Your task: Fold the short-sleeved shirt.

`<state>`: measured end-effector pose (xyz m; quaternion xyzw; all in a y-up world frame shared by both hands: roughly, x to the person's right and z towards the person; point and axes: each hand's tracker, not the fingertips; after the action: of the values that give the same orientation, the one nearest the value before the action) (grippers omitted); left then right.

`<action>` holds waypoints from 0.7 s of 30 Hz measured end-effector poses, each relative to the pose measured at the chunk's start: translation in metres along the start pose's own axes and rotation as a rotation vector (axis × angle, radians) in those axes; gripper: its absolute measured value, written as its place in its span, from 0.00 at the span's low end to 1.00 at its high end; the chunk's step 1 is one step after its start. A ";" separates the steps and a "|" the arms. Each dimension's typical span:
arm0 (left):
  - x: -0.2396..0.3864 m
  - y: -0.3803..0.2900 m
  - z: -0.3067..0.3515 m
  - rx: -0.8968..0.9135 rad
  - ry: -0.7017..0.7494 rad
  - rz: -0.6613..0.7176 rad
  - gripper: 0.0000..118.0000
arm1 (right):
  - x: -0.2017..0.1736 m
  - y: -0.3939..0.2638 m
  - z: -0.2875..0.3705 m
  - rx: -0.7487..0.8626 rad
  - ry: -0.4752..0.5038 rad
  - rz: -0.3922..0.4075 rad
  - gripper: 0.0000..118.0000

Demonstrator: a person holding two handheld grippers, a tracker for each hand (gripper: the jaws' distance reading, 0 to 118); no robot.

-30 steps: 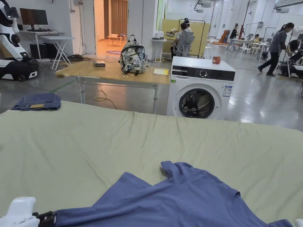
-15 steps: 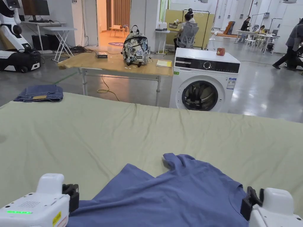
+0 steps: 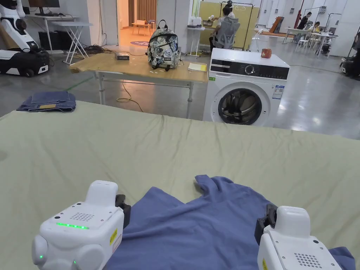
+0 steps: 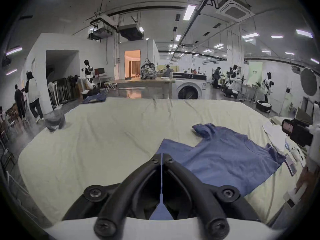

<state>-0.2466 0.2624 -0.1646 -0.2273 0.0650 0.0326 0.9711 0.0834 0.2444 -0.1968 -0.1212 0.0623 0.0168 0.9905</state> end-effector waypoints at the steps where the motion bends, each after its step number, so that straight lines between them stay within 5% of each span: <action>1: -0.007 0.001 -0.004 -0.046 0.010 0.009 0.00 | -0.001 -0.001 -0.002 -0.014 0.009 -0.004 0.00; 14: -0.167 0.006 -0.068 -0.358 0.040 0.205 0.00 | -0.016 -0.028 -0.030 -0.118 0.065 0.043 0.00; 18: -0.178 0.004 -0.083 -0.453 0.026 0.312 0.50 | -0.018 -0.033 -0.037 -0.138 0.072 0.051 0.00; 21: -0.175 -0.005 -0.096 -0.506 0.047 0.329 0.53 | -0.018 -0.035 -0.040 -0.148 0.073 0.057 0.00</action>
<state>-0.4299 0.2091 -0.2227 -0.4490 0.1131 0.1993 0.8637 0.0625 0.2005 -0.2248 -0.1929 0.1002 0.0452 0.9750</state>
